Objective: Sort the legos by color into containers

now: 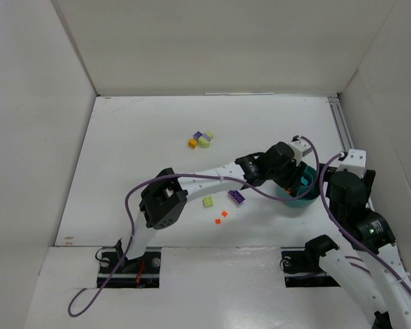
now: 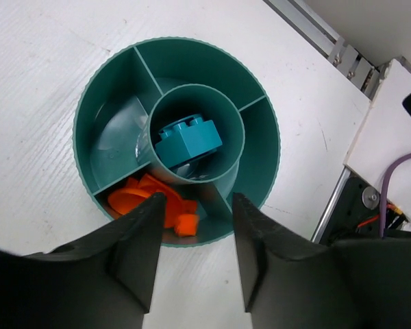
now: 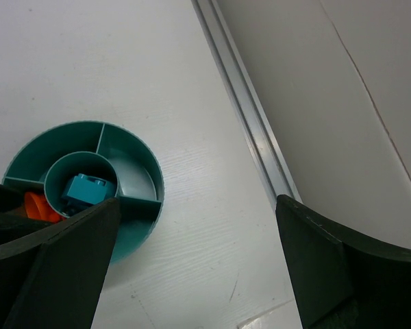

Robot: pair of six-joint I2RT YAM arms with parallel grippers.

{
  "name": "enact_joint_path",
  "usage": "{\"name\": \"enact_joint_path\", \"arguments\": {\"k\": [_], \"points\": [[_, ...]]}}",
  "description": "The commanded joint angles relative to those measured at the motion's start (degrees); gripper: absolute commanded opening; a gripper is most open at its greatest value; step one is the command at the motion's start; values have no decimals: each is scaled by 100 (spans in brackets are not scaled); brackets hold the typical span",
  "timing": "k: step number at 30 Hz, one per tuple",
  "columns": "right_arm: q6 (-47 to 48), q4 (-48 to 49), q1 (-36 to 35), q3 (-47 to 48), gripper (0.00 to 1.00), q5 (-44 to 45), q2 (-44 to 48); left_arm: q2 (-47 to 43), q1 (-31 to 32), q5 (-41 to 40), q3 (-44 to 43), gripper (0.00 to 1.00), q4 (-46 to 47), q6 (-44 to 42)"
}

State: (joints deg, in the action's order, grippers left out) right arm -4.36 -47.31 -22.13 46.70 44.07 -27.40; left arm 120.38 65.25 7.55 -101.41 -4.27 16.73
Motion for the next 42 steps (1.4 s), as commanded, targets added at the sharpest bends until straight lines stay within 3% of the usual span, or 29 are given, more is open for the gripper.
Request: {"name": "enact_joint_path", "arguments": {"k": [1,6,10,12,13,15,20,24,29,32,35,39,42], "points": [[-39,64,16,226,100,13,42,-23,-4,-175,-292,42,41,6],[-39,11,16,226,100,-39,42,-145,-4,-227,-292,47,-12,6],[-39,11,16,226,100,-91,94,-636,-4,-456,23,59,-65,6],[310,195,16,174,100,-232,94,-988,-266,-509,681,72,-13,128],[496,326,16,173,100,-546,94,-1199,-355,-587,971,86,127,268],[1073,747,16,112,100,-934,-36,-1893,-600,-728,1864,100,190,435],[1990,1530,16,-12,100,-2696,-739,-3299,-741,-2342,3204,100,-239,1120],[2510,2374,-405,-362,100,-3940,-1302,-4170,-1101,-2865,3934,100,-1397,2104],[2773,3025,-2574,-434,96,-3477,-2354,-5312,-2102,-2689,5224,100,-1708,2844],[2897,3358,-3583,-311,93,-3476,-3041,-5945,-2341,-2557,5718,100,-1656,2897],[2950,3474,-4130,-153,89,-3327,-3885,-6411,-2421,-2610,5843,100,-1708,2897],[2888,3798,-4194,-152,77,-3501,-4598,-6685,-2474,-2610,6062,100,-1708,2897],[2888,3974,-4194,-152,73,-3607,-5011,-6738,-2474,-2610,6124,100,-1708,2950]]}}
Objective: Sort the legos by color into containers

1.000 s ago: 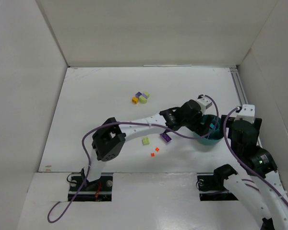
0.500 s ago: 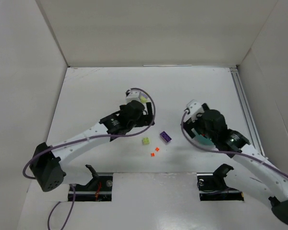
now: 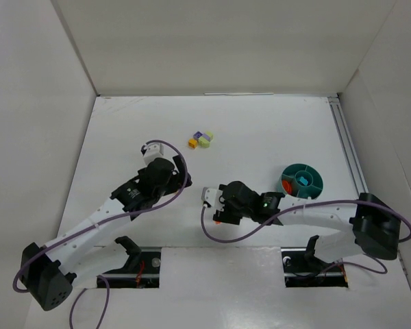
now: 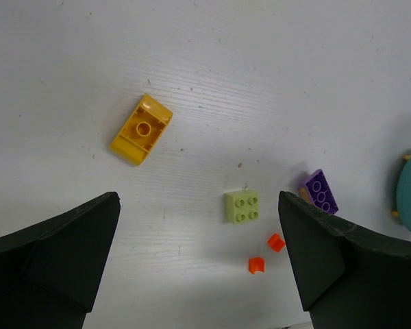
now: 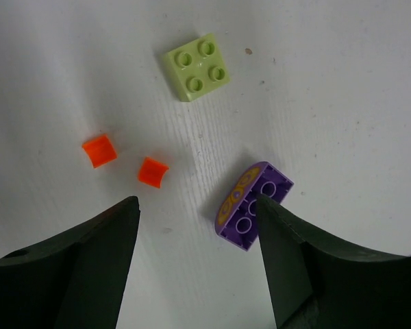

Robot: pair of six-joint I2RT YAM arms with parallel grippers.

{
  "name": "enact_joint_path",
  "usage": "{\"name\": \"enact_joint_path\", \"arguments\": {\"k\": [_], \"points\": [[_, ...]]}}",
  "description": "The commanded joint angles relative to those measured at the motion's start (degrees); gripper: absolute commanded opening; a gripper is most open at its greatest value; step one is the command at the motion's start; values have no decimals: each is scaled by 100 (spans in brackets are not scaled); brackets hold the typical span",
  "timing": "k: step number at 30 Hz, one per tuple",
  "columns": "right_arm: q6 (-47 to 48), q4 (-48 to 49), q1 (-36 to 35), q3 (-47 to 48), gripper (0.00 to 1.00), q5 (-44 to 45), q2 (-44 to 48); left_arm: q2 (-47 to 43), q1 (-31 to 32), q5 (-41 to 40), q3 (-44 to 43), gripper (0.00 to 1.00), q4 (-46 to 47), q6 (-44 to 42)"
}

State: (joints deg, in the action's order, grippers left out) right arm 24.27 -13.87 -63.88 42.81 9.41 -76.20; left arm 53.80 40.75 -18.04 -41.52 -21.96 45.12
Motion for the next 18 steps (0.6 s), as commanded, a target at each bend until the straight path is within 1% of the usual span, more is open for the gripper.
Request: {"name": "enact_joint_path", "arguments": {"k": [1,7,15,16,17,18], "points": [[-27,631,-20,237,73,-141,-306,-80,-23,2,135,100,60,111],[-28,754,-20,237,73,-80,-685,95,-23,3,135,100,60,111],[-160,991,-20,237,73,-132,-1133,96,-23,55,135,100,113,111],[-238,991,-20,237,72,-28,-1220,96,-23,55,135,100,113,111],[-291,991,-20,237,67,-27,-1221,96,-23,55,135,100,113,111],[-291,1044,-20,237,67,25,-1282,148,-23,55,135,100,113,111]]}}
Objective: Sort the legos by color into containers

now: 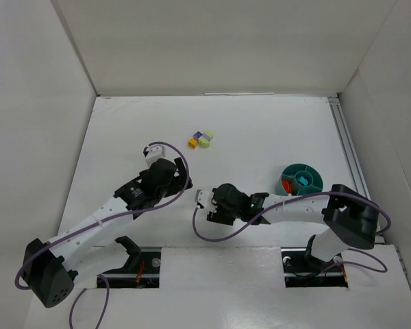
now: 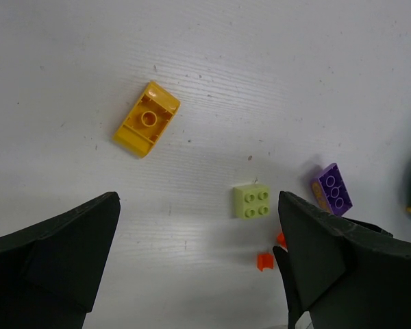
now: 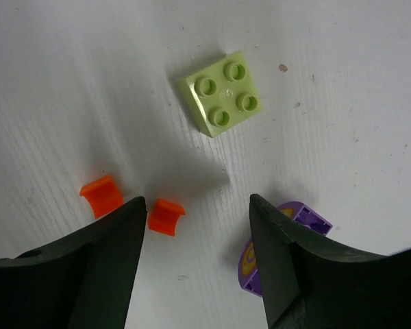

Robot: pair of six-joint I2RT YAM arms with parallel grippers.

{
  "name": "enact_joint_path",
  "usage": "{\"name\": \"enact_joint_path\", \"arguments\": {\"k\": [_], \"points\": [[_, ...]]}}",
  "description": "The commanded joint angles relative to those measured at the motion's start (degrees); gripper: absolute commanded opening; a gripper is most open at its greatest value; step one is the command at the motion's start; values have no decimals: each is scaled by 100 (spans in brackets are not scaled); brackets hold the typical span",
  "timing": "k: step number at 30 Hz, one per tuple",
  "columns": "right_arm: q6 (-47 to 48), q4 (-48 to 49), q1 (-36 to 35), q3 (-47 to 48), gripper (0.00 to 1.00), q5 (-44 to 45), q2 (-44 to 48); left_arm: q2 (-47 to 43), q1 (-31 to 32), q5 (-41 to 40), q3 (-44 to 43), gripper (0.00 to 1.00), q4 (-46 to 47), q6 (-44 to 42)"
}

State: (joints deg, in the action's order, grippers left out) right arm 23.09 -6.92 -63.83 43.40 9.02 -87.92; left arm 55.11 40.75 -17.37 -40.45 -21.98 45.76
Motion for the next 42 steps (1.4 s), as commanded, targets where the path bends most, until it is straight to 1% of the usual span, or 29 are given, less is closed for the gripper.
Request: {"name": "enact_joint_path", "arguments": {"k": [1,4,7,10,13,21,23,24,25,26,28,31,33,34,36,39,42], "points": [[-234,349,-24,178,67,65,-111,17,-23,-12,28,100,115,47],[-287,349,-24,178,62,118,-173,17,-23,-12,28,100,115,47],[-401,349,28,178,54,118,-173,70,-23,-12,28,100,115,47],[-402,349,29,116,54,48,-121,70,-23,-12,28,100,115,47],[-402,349,142,-6,58,48,-67,70,-23,40,28,100,115,47],[-630,349,143,-252,58,-251,169,123,-23,92,-24,100,115,47],[-630,349,143,-314,54,-356,170,175,-23,93,-25,100,115,47],[-630,288,143,-314,54,-444,170,175,-23,93,-25,100,115,47],[-691,287,143,-314,59,-445,222,228,-23,93,-25,100,115,47],[-692,287,143,-314,59,-445,223,228,-23,93,-25,100,115,47],[-744,287,143,-367,64,-445,223,298,-23,93,-77,100,167,47],[-745,287,143,-367,54,-374,223,351,-23,93,-77,100,167,47],[-745,287,143,-367,50,-304,223,351,-23,93,-130,100,167,47],[-745,287,143,-367,43,-252,223,351,-23,93,-130,100,167,47],[-815,235,143,-420,36,-199,301,404,-23,146,-130,100,167,47],[-815,182,143,-420,29,-67,538,404,-23,146,-130,100,167,47],[-868,130,143,-420,28,-5,723,404,-23,146,-130,100,167,-14]]}}
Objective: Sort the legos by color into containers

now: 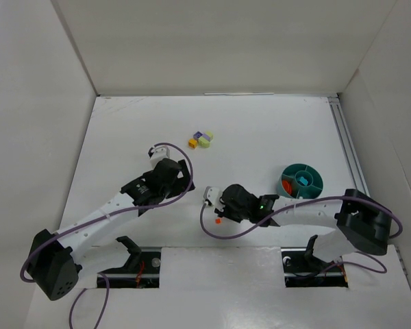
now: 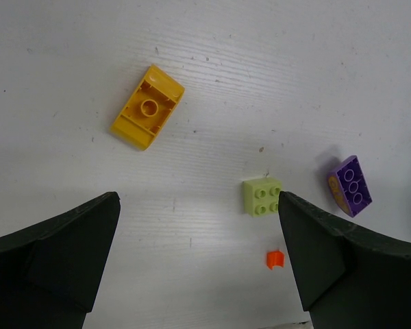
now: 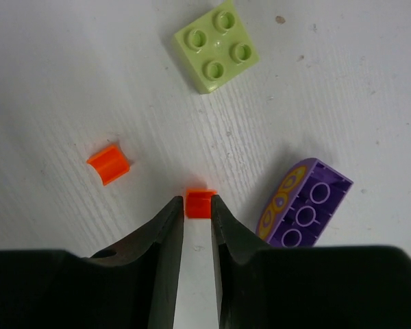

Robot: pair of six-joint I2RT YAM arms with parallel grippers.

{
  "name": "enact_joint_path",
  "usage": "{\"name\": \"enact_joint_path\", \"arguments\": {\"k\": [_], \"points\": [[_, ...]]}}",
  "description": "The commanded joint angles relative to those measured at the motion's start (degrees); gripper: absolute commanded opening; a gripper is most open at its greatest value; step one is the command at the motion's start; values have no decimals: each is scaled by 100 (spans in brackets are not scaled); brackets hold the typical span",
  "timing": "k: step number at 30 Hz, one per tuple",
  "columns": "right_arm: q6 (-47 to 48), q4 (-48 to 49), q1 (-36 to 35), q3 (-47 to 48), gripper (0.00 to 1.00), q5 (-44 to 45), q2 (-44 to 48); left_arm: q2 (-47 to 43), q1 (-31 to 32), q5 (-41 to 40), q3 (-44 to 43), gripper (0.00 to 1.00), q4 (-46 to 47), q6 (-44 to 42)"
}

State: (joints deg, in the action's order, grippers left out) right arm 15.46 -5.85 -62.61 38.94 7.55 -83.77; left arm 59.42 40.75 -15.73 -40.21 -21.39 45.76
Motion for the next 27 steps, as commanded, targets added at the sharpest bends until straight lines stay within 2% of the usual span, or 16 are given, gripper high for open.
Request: {"name": "enact_joint_path", "arguments": {"k": [1,5,11,14,16,17,20,21,24,27], "points": [[-105,22,21,26,28,141,448,-27,-23,-18,-206,100,108,-14],[-105,-30,21,26,25,343,817,34,-23,43,-207,100,161,-76],[123,-92,302,26,23,195,1196,35,-23,149,-207,100,214,-181],[360,-144,302,26,31,-60,1083,35,-23,201,-207,100,266,-234],[414,-145,302,88,32,-192,749,87,-23,202,-207,100,267,-234],[414,-145,302,140,37,-262,635,87,-23,202,-207,100,267,-234],[414,-84,302,202,38,-263,283,140,-23,202,-207,100,267,-234],[414,-83,302,202,43,-263,221,140,-23,202,-207,100,267,-234],[414,-31,302,272,48,-210,28,193,-23,202,-207,100,267,-234],[414,-31,302,325,49,-123,-130,193,-23,202,-207,100,267,-234]]}}
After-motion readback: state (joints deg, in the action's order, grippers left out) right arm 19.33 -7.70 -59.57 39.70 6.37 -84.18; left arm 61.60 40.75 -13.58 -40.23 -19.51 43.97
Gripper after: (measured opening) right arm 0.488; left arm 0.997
